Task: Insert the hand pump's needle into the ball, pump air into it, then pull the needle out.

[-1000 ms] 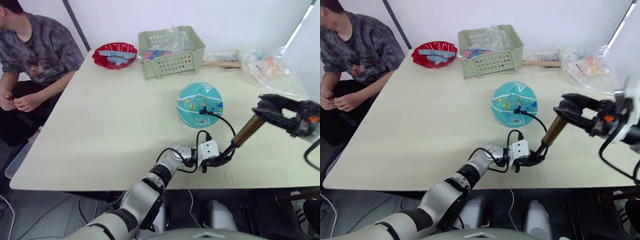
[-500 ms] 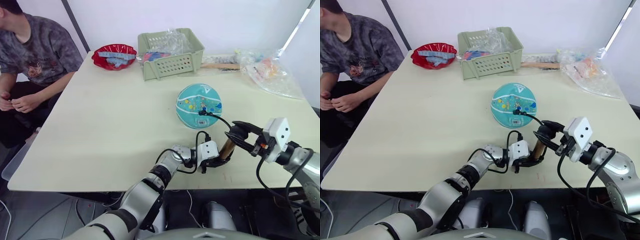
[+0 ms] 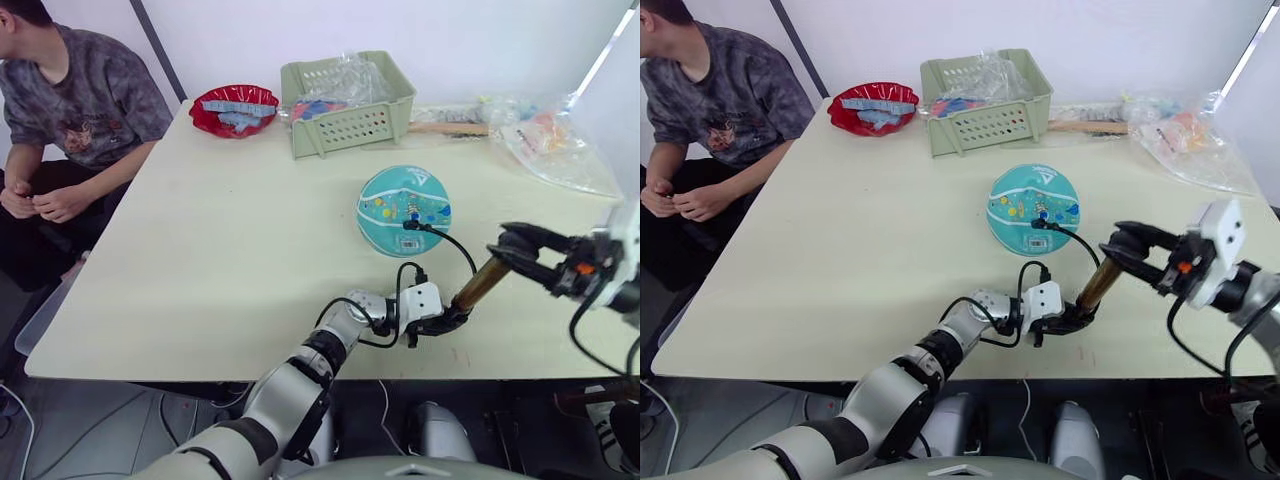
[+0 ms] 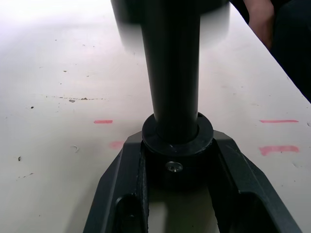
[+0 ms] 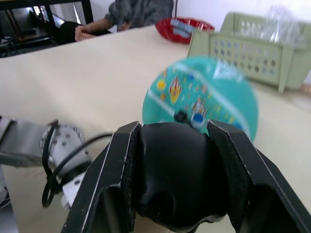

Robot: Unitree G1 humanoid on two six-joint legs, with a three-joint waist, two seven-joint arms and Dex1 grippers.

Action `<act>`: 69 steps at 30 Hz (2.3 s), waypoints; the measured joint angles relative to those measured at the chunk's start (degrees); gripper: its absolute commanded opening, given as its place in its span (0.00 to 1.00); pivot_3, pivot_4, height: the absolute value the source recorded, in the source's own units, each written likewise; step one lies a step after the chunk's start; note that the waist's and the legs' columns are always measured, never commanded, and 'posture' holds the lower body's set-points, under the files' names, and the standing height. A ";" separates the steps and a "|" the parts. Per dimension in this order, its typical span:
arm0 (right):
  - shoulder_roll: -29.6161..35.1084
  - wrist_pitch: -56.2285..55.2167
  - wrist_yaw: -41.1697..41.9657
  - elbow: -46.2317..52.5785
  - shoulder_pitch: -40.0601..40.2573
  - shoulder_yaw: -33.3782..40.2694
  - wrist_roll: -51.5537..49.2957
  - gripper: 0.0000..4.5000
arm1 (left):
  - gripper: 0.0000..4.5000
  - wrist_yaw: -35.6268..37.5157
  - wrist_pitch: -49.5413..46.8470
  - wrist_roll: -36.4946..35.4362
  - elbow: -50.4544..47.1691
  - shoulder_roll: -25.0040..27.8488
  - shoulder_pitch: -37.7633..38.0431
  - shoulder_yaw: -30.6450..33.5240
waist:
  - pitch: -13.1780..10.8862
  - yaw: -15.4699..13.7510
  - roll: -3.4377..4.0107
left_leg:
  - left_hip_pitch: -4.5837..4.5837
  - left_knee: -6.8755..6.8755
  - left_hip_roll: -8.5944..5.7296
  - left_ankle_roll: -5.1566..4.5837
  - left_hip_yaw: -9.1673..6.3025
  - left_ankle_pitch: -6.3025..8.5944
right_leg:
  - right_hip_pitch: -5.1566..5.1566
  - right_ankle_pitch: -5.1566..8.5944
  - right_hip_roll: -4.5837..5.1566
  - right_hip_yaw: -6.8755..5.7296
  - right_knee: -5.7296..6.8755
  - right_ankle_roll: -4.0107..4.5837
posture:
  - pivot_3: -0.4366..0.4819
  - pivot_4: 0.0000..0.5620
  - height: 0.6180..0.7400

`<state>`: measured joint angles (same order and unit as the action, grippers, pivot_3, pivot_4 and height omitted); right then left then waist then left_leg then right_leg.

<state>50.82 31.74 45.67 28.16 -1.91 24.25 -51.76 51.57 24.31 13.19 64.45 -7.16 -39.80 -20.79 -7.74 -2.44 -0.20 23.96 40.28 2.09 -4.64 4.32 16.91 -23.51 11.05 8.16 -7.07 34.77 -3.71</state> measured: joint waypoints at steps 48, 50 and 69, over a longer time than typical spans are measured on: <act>-13.37 -18.20 -3.29 -2.78 8.40 -15.46 23.29 0.36 | 0.25 -0.08 -0.51 0.09 -0.24 1.19 0.14 0.05 | 1.06 1.56 -1.24 | -0.35 0.01 0.11 -0.05 0.99 0.19 | -0.65 -0.43 -0.19 1.32 0.04 -0.51 | 0.48 0.27 1.00; -11.66 -15.59 -3.31 -1.36 7.60 -14.09 21.48 0.36 | 0.25 0.02 -0.39 0.09 -0.23 1.15 0.14 0.03 | 0.97 1.54 -1.10 | -0.31 0.01 0.10 -0.05 0.99 0.19 | -0.67 -0.43 -0.17 1.31 0.04 -0.51 | 0.48 0.27 1.00; 8.72 12.32 -2.30 0.70 -7.46 10.46 -10.64 0.36 | 0.25 1.70 0.28 0.04 -0.23 0.67 -0.67 0.01 | -0.20 0.19 -0.37 | -0.06 0.02 0.00 -0.07 0.98 0.20 | -0.75 -0.47 -0.13 1.25 -0.02 -0.44 | 0.48 0.27 1.00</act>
<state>59.54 44.06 43.37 28.85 -9.38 34.70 -62.41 53.27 24.59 13.23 64.23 -6.49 -40.47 -20.79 -7.95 -2.26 -0.57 23.89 40.30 2.09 -4.71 5.31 17.11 -24.26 10.58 8.03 -5.82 34.75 -4.15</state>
